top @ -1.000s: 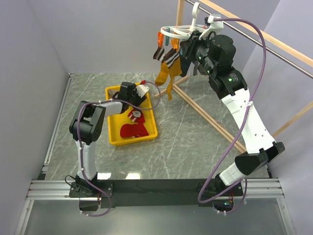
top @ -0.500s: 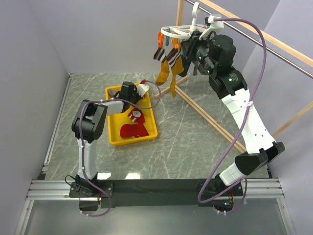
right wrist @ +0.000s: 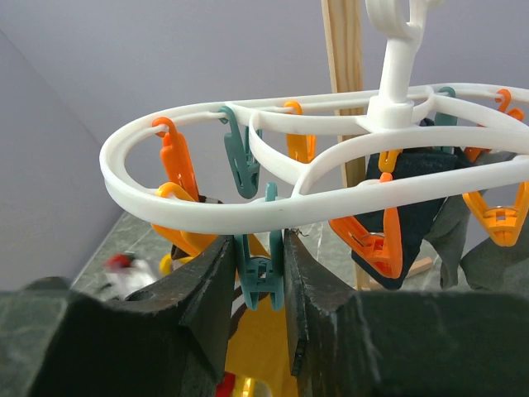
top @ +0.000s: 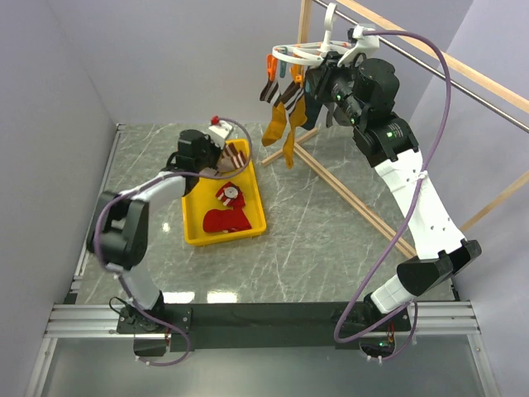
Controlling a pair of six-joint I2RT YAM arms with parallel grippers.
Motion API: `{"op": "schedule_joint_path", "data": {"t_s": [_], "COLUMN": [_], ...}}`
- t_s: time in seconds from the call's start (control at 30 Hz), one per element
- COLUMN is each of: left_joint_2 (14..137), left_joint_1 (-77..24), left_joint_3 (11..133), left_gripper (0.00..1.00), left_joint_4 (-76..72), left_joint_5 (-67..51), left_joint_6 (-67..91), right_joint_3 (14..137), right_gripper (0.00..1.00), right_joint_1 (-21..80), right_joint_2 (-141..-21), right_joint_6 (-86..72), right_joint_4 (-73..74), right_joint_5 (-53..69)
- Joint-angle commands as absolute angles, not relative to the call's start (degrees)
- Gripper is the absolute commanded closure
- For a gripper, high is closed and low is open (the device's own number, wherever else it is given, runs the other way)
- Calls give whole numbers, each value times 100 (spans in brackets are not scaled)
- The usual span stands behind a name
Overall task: Clip the socks to the hanger
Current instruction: Pick up the sock from the bin.
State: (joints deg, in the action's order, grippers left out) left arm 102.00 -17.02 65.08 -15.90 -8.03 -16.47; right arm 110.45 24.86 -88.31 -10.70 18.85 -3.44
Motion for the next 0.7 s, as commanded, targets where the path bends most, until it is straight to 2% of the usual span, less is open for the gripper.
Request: {"op": "schedule_joint_path", "data": {"t_s": [0.0, 0.3, 0.53, 0.67], "left_joint_2": [9188, 7122, 6118, 5784], "left_joint_1": [-1740, -1740, -1767, -1837], "left_joint_3": [6207, 5125, 4431, 4219], "left_gripper": [100, 100, 99, 99], "left_joint_4": [-2066, -2786, -3620, -3343], "left_joint_5": [-1361, -1863, -2654, -1980], "left_joint_6": [-1100, 780, 2354, 2567], "right_joint_3": [11197, 11241, 11267, 11276], "right_gripper": [100, 100, 100, 100], "right_joint_1": [2443, 2435, 2435, 2443], "right_joint_2": [-8745, -8789, -8789, -8798], "right_joint_6": [-1195, -1494, -1740, -1863], "right_joint_4": [1556, 1556, 1556, 1556], "right_joint_5": [-387, -211, -26, -18]}}
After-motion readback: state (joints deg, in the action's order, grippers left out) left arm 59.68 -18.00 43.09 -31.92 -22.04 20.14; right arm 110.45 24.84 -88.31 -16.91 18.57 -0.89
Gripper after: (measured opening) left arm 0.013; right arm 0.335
